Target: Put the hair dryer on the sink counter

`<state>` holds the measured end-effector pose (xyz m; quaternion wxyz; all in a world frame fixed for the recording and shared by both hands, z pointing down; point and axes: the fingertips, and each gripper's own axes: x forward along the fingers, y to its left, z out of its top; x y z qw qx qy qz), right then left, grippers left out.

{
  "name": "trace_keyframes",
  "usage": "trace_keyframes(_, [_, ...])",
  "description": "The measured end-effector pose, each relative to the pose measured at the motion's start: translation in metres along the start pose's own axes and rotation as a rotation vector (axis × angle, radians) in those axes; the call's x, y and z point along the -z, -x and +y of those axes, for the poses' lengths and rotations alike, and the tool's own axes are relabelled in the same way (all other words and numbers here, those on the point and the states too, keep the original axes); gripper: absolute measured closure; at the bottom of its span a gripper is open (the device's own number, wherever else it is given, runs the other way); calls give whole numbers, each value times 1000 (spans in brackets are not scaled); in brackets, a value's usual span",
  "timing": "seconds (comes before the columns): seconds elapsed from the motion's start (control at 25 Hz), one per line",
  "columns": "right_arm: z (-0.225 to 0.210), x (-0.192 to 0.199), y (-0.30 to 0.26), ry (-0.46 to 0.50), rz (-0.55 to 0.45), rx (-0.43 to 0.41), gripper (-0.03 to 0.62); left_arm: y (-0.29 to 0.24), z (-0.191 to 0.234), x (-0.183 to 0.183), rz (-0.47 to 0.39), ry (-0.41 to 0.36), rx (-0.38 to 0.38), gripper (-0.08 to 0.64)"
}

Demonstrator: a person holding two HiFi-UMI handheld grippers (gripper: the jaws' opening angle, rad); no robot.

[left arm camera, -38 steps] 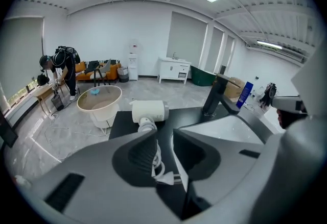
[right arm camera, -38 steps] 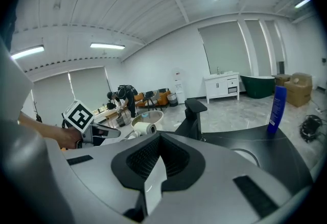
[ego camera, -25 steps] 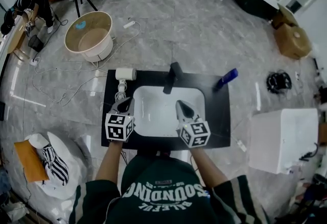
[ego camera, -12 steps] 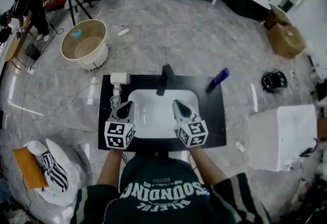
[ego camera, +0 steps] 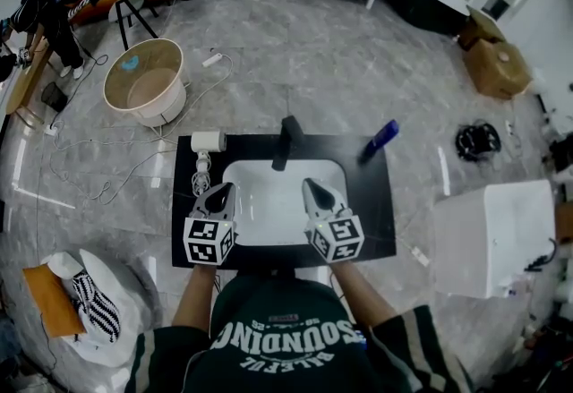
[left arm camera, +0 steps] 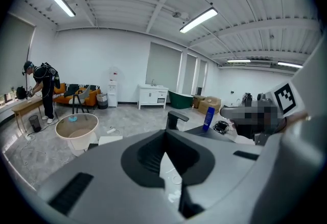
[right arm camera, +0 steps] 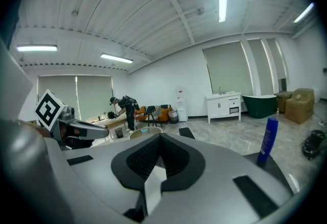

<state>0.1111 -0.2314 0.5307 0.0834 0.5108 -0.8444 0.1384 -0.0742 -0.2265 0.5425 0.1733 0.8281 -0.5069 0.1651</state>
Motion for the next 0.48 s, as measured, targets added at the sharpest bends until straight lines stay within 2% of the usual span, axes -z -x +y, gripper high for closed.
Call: trace_keyframes(0.48, [0,4,-6,-14,-1,2,592,-8,2,5,17,4,19,558])
